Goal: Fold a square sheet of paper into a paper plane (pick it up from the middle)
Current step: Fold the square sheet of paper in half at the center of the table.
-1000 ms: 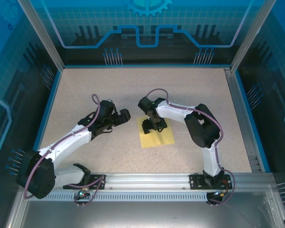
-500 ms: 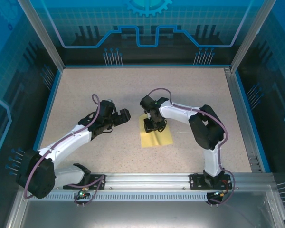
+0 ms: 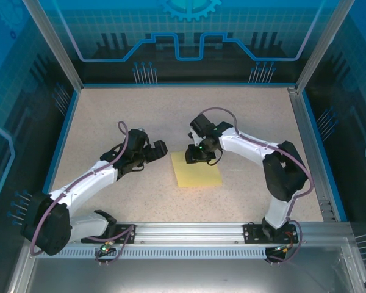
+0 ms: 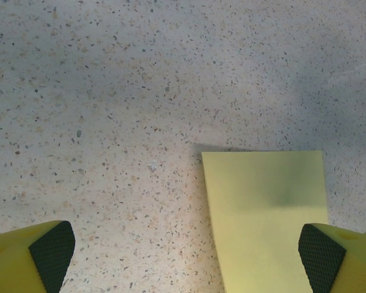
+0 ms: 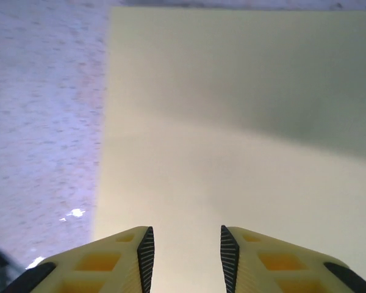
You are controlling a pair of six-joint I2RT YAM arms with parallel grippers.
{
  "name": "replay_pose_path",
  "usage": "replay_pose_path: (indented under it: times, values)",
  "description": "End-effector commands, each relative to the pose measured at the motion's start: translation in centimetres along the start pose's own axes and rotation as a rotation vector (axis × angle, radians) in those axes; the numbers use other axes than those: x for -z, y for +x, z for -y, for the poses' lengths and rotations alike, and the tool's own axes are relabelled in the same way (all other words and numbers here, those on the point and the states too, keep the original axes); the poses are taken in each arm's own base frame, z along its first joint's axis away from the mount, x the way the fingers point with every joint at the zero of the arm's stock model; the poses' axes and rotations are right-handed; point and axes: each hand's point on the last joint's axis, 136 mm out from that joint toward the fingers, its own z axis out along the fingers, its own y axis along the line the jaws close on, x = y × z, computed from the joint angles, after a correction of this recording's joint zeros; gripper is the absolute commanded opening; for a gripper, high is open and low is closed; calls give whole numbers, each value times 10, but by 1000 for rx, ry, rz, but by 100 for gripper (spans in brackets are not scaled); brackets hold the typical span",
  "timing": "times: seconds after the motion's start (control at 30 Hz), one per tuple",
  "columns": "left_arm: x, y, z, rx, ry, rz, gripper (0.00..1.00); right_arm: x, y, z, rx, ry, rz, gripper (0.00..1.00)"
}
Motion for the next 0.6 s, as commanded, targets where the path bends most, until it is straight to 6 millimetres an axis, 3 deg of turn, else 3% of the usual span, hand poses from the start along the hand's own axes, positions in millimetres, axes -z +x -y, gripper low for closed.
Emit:
replay_pose_path:
  times: [0.0, 0.03, 0.13, 0.2, 0.3, 0.43, 0.57]
  values:
    - [5, -5, 4, 10, 2, 14, 98, 20, -11, -17, -21, -134, 52, 37]
    - [5, -5, 4, 11, 2, 12, 99, 20, -12, -11, -28, -108, 56, 39]
    - [3, -3, 5, 17, 7, 4, 99, 17, -9, 16, -22, 52, 50, 57]
    - [3, -3, 4, 18, 6, 3, 99, 6, -1, 33, -17, 160, -2, 73]
    - [3, -3, 2, 20, -5, 4, 99, -14, 9, 44, 35, 299, -67, 88]
    - [4, -4, -2, 30, -24, 18, 98, -31, 12, 43, 76, 351, -89, 99]
    - [5, -3, -6, 30, -30, 24, 98, -47, 19, 48, 96, 381, -147, 99]
